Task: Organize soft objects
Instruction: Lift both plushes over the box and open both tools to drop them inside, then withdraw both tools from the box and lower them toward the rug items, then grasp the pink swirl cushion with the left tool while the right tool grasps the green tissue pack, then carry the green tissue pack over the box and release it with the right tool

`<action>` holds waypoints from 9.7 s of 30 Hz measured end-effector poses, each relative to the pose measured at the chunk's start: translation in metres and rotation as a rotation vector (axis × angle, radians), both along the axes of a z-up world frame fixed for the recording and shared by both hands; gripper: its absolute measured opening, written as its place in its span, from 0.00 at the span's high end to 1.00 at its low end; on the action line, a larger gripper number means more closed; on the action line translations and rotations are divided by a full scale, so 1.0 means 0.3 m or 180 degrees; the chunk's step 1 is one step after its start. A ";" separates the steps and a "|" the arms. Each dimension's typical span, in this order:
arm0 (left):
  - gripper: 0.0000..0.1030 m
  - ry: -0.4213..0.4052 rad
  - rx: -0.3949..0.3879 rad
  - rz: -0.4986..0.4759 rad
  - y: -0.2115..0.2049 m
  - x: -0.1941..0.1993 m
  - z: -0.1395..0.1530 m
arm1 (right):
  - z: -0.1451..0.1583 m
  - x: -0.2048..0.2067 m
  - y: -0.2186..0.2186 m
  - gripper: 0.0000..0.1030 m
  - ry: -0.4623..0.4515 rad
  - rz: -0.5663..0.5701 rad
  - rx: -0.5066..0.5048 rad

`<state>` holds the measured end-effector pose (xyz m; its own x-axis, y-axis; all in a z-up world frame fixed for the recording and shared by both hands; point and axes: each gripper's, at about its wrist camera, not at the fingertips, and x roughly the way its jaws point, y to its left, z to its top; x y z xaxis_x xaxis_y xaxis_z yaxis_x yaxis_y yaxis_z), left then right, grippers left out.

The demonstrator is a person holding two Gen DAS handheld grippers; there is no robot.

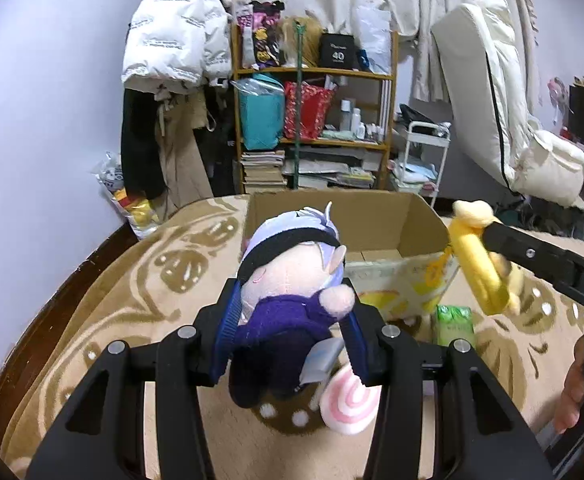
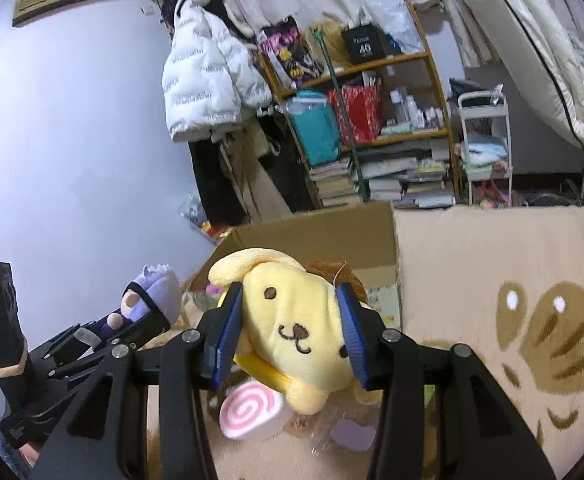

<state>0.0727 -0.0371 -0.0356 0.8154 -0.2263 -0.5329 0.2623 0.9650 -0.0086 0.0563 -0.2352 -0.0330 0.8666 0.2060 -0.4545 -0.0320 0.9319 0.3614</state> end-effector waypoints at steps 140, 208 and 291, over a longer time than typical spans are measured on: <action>0.06 0.1218 0.0562 -0.0611 -0.178 0.124 -0.259 | -0.192 0.059 -0.140 0.01 0.0896 -0.0529 0.0007; 0.45 0.1955 0.0359 -0.0436 -0.094 0.125 -0.366 | -0.356 0.096 -0.013 0.41 0.1574 -0.0192 -0.0411; 0.08 0.1050 0.0241 -0.0171 -0.034 0.187 -0.126 | -0.106 0.316 0.005 0.30 0.0333 0.0012 -0.0320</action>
<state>0.1287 -0.0475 -0.0735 0.5842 -0.2141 -0.7828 0.3078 0.9510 -0.0304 0.1511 -0.2336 -0.0648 0.8126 0.1581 -0.5609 -0.0028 0.9635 0.2676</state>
